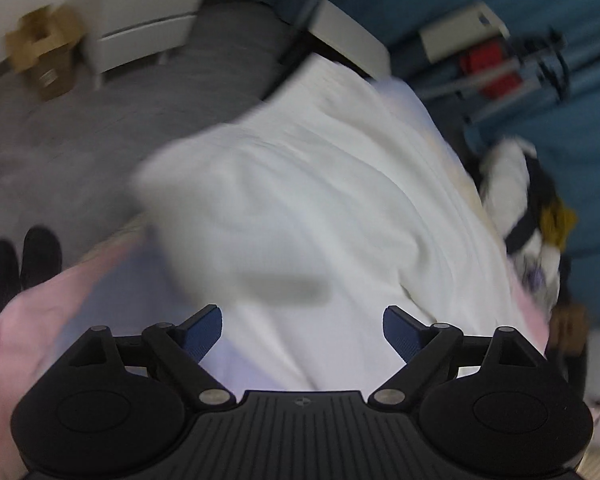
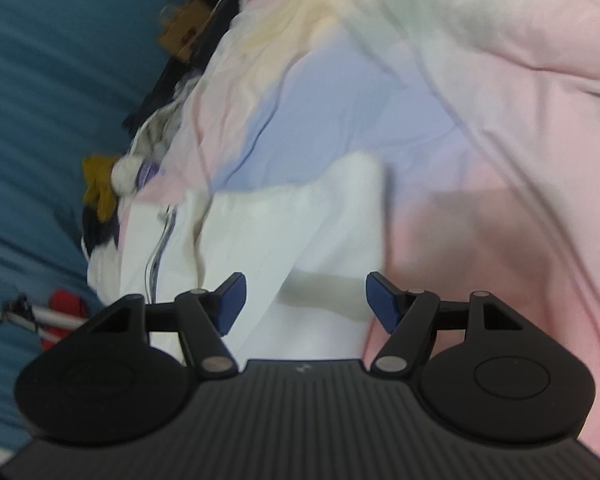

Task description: Fold clothes

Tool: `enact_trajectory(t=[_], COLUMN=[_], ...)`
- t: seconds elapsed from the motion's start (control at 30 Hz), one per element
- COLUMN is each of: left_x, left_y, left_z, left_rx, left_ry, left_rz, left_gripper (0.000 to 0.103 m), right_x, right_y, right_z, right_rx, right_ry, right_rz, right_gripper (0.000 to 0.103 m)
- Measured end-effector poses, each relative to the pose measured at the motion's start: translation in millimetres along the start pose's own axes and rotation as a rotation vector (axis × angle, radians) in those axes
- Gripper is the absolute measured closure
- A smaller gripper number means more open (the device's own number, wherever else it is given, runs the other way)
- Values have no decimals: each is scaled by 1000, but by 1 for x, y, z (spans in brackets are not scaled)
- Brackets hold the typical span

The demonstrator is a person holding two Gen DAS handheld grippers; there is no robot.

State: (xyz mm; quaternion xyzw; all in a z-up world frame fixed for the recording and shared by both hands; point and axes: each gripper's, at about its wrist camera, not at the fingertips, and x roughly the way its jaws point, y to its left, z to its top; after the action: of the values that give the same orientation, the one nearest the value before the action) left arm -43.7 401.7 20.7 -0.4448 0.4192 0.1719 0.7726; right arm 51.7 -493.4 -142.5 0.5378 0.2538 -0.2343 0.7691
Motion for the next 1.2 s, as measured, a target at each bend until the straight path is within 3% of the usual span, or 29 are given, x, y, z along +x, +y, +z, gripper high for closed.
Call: enact_trajectory(t=[0.2,0.33,0.47,0.63,0.73,0.8,0.83,0.9,0.97,1.1,1.2], left_x=[12,46,68,76,76,77,77,74,72,69,58], left_y=[38,46,57,64,61,59,58,54,55,60,64], left_z=[-7,-12,-1,9,8,7,6,5,6,9,12], left_rx=[-88,-115,-134,-164,-151,-142,-138,-126,-143,-172,-191], left_ry=[46,68,18,-32,-52,-66,-73,-81,-88,-89,-116], left_rz=[-54,-71,-103,-180,-219,-246,-259,-246,-230,-211,-218], left_gripper=[11,11,12,12,11,12,16,28,43,74,88], right_x=[-7,-3,10,34,46,51,52,53,53,46,37], right_y=[-27,-41,-46,-29,-16,-5,2,11,17,15,18], right_z=[17,20,17,19,16,15,15,14,14,17,17], right_rx=[108,165,205,128,102,50,19,-48,-98,-94,-104], right_ry=[-29,-7,45,60,26,5,-8,-26,-35,-57,-86], right_rz=[-20,-36,-5,39,59,72,75,74,53,60,72], right_gripper=[34,34,34,35,44,59,62,84,90,94,95])
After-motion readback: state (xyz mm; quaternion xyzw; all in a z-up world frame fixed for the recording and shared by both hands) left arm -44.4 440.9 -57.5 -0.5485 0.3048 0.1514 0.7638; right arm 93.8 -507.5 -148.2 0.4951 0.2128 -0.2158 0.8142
